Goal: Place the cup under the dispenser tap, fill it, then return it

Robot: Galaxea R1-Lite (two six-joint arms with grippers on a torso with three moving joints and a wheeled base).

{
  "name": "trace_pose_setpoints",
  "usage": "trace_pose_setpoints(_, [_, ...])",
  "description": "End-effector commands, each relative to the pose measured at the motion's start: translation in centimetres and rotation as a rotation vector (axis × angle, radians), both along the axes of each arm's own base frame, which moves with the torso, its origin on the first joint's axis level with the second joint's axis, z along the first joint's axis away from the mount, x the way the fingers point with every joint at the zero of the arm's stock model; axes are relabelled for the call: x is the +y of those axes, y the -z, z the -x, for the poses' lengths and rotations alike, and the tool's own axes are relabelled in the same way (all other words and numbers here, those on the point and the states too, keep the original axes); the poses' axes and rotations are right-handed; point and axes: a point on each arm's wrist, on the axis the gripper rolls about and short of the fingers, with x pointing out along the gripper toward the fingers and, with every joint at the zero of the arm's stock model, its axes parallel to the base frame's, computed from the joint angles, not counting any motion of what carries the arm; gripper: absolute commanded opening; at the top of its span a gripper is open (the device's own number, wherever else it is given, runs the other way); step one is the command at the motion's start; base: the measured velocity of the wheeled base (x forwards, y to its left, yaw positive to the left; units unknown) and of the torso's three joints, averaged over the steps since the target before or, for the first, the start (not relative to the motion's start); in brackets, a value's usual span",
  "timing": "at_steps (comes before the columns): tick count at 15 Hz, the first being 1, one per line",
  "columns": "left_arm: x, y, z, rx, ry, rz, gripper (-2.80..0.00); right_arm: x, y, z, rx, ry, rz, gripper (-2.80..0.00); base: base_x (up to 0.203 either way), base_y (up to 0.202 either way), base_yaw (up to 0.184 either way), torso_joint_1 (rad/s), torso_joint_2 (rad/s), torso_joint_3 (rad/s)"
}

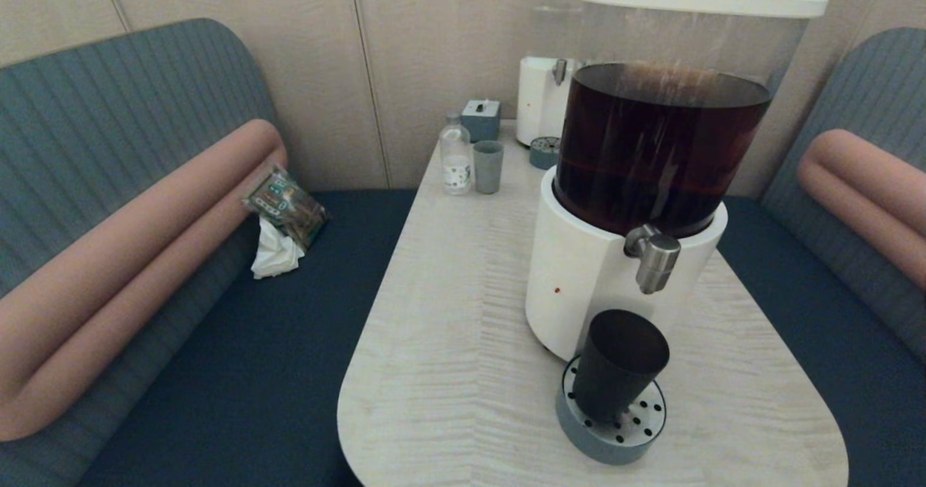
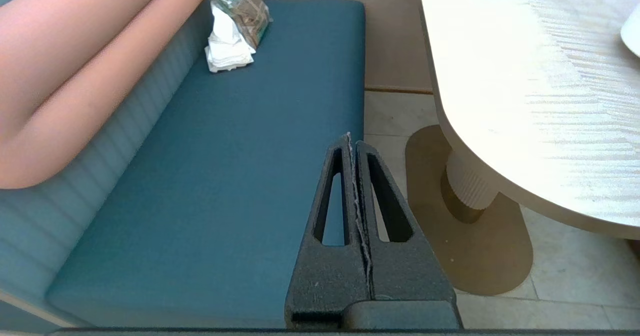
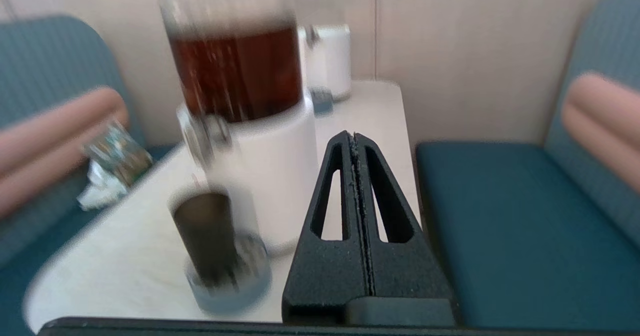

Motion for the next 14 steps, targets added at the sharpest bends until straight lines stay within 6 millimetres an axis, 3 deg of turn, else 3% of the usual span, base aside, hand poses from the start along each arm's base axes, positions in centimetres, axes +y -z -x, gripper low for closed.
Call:
trace_pose_setpoints(1, [0.0,0.0,0.0,0.002,-0.002,0.001,-2.80,0.0,-5.6,-2.8,0.079,-0.016,0.002,-2.80,0.000,0.000,0.000,0.000,0.00,0.000])
trace_pose_setpoints(4, [0.0,0.0,0.0,0.002,-0.001,0.001,-2.80,0.2,-10.2,-8.4,0.261,-0.086,0.008,-2.80,0.000,0.000,0.000,0.000,0.00,0.000])
trace_pose_setpoints(8, [0.0,0.0,0.0,0.000,-0.002,0.000,-2.80,0.7,-13.0,-15.5,0.552,-0.243,-0.040,-2.80,0.000,0.000,0.000,0.000,0.00,0.000])
trace_pose_setpoints(12, [0.0,0.0,0.0,0.003,-0.001,0.001,-2.80,2.6,-12.8,-18.4,0.801,-0.437,-0.047,-2.80,0.000,0.000,0.000,0.000,0.00,0.000])
trace_pose_setpoints(14, [0.0,0.0,0.0,0.001,-0.002,0.001,-2.80,3.8,-12.3,-19.4,0.891,-0.528,-0.140,-2.80,0.000,0.000,0.000,0.000,0.00,0.000])
